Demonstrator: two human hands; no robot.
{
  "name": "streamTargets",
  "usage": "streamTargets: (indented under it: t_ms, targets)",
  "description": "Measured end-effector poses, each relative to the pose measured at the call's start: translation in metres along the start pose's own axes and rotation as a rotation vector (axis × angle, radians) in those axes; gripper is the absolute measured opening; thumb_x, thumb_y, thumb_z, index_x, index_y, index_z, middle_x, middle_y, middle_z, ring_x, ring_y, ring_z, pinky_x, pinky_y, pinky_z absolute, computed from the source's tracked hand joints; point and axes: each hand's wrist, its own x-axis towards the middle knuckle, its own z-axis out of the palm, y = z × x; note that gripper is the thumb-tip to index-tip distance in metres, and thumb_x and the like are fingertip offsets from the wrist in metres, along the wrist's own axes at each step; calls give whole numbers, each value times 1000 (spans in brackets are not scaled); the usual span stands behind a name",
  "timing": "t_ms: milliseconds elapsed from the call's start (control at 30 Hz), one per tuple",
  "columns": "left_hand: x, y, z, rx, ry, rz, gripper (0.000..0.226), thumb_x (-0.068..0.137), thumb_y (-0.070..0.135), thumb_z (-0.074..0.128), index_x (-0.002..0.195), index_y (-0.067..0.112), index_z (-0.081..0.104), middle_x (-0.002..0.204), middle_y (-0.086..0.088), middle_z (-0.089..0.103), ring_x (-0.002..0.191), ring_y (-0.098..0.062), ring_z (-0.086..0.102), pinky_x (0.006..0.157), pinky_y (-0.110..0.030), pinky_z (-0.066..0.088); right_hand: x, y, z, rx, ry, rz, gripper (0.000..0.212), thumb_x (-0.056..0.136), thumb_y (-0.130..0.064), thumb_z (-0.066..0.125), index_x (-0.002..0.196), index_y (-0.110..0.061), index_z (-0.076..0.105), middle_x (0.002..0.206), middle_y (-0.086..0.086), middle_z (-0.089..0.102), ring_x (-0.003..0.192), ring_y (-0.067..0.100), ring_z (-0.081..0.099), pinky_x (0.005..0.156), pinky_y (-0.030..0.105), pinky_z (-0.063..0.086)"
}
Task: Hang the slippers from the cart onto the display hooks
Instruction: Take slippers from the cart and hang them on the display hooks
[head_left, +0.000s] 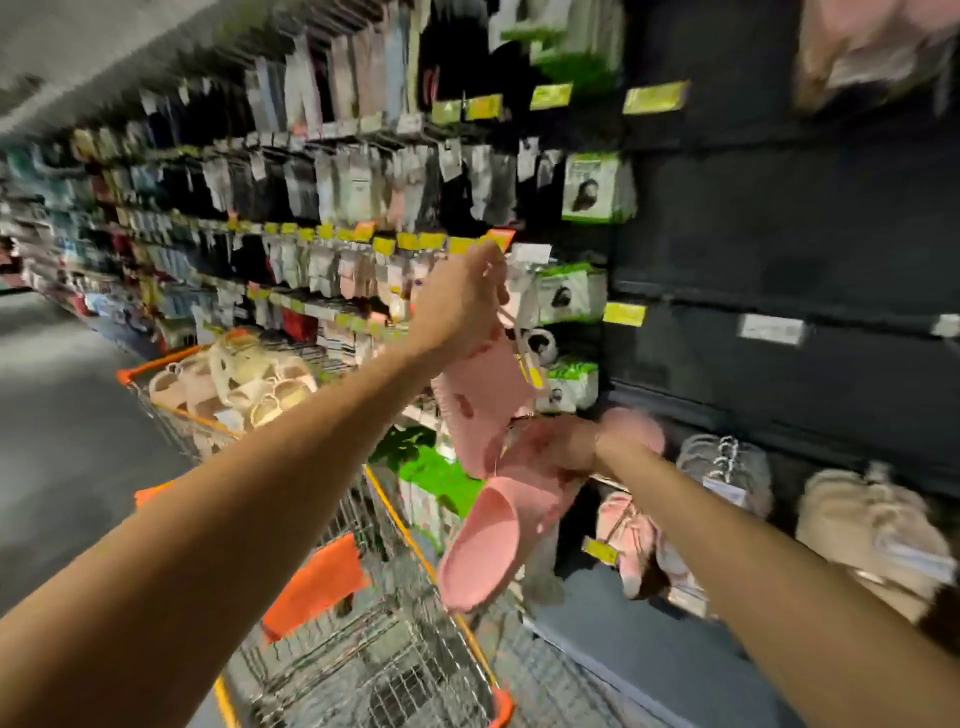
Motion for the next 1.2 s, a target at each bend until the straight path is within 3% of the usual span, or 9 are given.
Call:
streamTargets:
  t_ms: [100,200,400,533,667,833,967,1100,1200]
  targets:
    - [14,66,41,-17,-163,125,17,94,19,45,83,17,59,72,-3,70,71,-31,66,62,-42,52,-14,58,-36,-115,161,62,32,99,-15,50,128,-6,60,132,12,62,112,25,60,78,27,42]
    - [20,115,84,37,-315,319,21,91,27,42,84,16,59,79,-11,70,77,-39,64,64,-46,50,-50,125,-100,-99,460,133,29,92,-8,55,117,-9,70,113,10,69,97,23,62,66,25,42]
    - [11,243,169,17,-325,534,13,94,19,56,91,14,66,88,-15,72,84,-44,63,62,-39,36,-169,193,-208,-227,793,220,33,92,-21,60,123,-24,70,122,11,68,112,34,61,87,31,49]
    - [10,338,209,-86,-275,543,18,98,22,53,102,15,68,90,-17,71,84,-43,62,67,-43,44,-228,221,-241,-351,837,299,17,94,-30,58,94,-21,73,92,11,68,90,35,64,67,28,42]
    - [15,425,237,-269,-232,524,19,98,25,54,94,16,70,85,-10,72,81,-35,64,70,-46,52,-295,260,-264,-395,909,435,24,93,-34,56,70,-27,55,94,9,66,85,34,59,67,29,36]
    - [25,514,256,-408,-212,507,18,96,28,58,87,18,71,76,-2,72,72,-26,66,65,-42,55,-375,294,-284,-496,918,528,21,92,-34,58,107,-23,69,108,10,68,92,34,60,73,30,41]
    - [29,564,262,-406,-227,600,19,98,26,57,89,16,71,77,-3,72,74,-28,65,68,-42,53,-415,313,-313,-457,1070,625,22,86,-34,63,98,-19,74,100,11,71,83,33,60,73,31,46]
    - [24,601,276,-305,-220,744,19,98,24,55,92,12,69,83,-11,70,82,-35,62,68,-41,46,-436,319,-341,-446,1178,678,25,91,-33,60,98,-13,73,98,12,68,93,36,63,75,31,45]
    - [25,624,290,-266,-230,786,18,96,26,57,91,13,68,87,-13,68,86,-37,61,68,-45,49,-440,328,-340,-493,1216,762,26,92,-34,62,74,-15,57,83,8,53,82,32,54,70,31,41]
